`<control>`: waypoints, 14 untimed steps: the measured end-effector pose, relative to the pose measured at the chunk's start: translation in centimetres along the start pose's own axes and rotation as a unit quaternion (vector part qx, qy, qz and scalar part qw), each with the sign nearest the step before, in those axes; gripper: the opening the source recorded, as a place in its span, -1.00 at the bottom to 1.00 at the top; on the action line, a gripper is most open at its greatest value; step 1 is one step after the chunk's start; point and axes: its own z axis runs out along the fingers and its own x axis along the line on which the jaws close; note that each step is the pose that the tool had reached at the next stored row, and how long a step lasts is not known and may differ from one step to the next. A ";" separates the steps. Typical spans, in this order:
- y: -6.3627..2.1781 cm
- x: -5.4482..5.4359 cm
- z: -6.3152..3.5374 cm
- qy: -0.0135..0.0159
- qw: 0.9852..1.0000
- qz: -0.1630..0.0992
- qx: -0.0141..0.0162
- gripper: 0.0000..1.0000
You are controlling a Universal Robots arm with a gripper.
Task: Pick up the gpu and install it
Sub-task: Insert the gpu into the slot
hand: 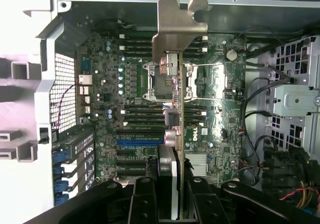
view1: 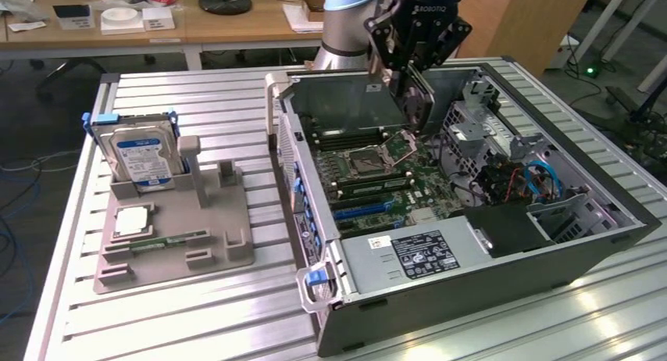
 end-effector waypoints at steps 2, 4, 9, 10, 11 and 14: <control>0.00 0.0 0.00 0.000 1.000 -0.009 0.000 -0.44; 0.00 0.0 0.00 0.000 1.000 -0.017 0.000 -0.44; 0.00 -0.1 0.00 0.000 0.999 -0.035 -0.001 -0.44; 0.00 -0.1 0.00 -0.001 0.999 -0.039 -0.001 -0.44; 0.00 -0.1 0.00 -0.001 0.999 -0.043 -0.001 -0.44; 0.00 -0.1 0.00 -0.001 0.998 -0.059 -0.001 -0.44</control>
